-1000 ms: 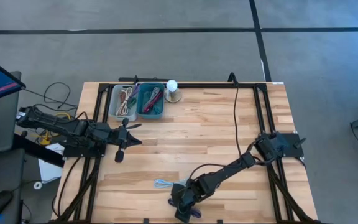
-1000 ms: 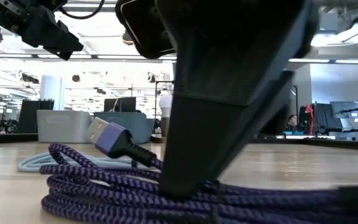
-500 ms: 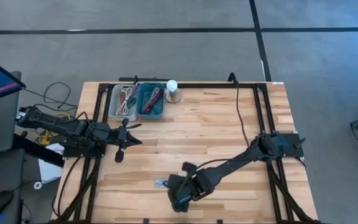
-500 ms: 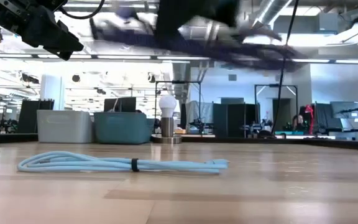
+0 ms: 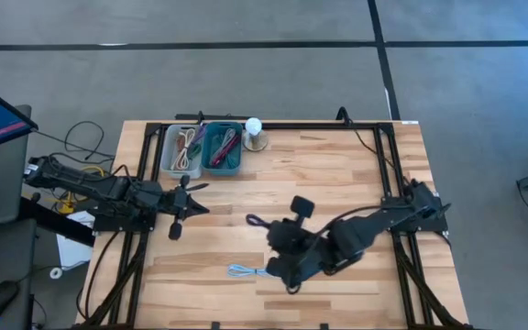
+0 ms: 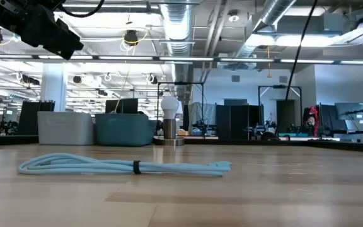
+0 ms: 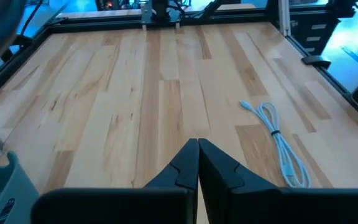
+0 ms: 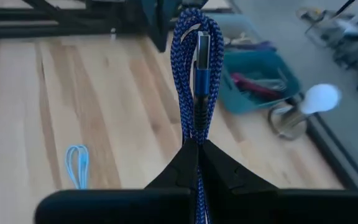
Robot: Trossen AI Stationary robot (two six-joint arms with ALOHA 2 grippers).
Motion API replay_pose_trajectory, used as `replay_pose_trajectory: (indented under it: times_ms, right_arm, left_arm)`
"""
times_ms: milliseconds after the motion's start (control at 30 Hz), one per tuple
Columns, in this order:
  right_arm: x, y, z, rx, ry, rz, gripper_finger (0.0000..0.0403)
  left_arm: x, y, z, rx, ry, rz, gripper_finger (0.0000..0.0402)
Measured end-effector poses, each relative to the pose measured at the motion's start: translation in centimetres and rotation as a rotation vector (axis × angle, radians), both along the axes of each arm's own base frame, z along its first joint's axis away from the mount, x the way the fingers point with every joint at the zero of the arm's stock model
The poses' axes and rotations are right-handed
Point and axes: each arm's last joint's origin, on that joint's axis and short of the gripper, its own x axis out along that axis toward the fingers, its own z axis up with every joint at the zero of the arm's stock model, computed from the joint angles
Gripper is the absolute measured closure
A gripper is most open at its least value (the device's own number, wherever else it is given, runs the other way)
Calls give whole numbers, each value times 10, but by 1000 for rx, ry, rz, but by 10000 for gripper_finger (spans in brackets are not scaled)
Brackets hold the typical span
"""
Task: Pick & Place USB Port
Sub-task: Put the purple patterned charger cable into the blue bin
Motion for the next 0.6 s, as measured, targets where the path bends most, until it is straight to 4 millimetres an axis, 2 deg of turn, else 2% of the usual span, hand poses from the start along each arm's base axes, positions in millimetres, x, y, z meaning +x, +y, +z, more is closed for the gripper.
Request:
replay_pose_trajectory:
  times_ms: [133, 300, 467, 600]
  right_arm:
    - [-19, 5, 12, -43, -20, -14, 403]
    - [-42, 12, 14, -95, -2, -62, 403]
    - [-55, 13, 10, -142, 22, -118, 403]
    - [-55, 6, 10, -152, 39, -147, 403]
  left_arm:
    - [-1, -3, 0, 0, 0, -25, 392]
    - [-2, -6, 0, -2, 1, -52, 392]
    - [-2, -7, 0, -2, 0, -57, 392]
    - [-2, -7, 0, -2, 1, -55, 392]
